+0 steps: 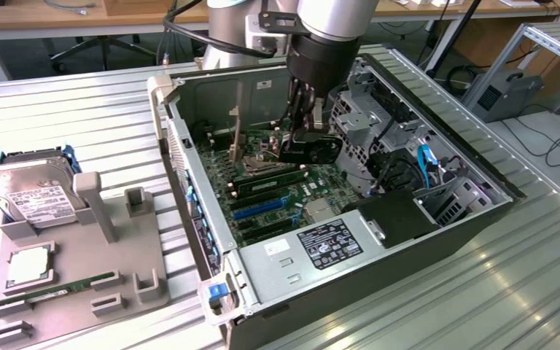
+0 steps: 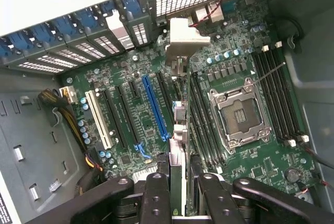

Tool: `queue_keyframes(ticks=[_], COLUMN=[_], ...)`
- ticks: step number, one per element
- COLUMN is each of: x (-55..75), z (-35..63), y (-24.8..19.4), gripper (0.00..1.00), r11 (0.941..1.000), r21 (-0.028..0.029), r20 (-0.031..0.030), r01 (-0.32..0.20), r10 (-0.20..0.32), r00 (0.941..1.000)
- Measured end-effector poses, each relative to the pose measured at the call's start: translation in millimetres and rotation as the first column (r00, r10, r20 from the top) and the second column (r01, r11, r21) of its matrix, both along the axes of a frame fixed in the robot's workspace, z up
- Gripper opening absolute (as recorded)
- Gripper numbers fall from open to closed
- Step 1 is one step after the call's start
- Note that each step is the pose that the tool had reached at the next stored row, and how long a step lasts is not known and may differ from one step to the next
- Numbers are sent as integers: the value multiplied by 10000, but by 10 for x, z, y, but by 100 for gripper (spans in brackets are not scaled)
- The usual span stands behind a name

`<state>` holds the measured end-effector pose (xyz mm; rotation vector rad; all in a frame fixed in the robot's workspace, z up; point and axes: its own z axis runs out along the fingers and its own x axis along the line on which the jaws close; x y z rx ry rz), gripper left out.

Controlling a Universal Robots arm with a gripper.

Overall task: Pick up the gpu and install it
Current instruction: 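Insert the gpu into the slot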

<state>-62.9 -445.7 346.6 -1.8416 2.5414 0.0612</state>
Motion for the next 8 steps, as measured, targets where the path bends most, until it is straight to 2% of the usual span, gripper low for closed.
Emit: queue_keyframes(ticks=[8], x=[0], z=[-2], y=[0], gripper=[26], r11=[9998], r21=[1], r20=[0], r01=[-192], r10=[192], r00=[9998])
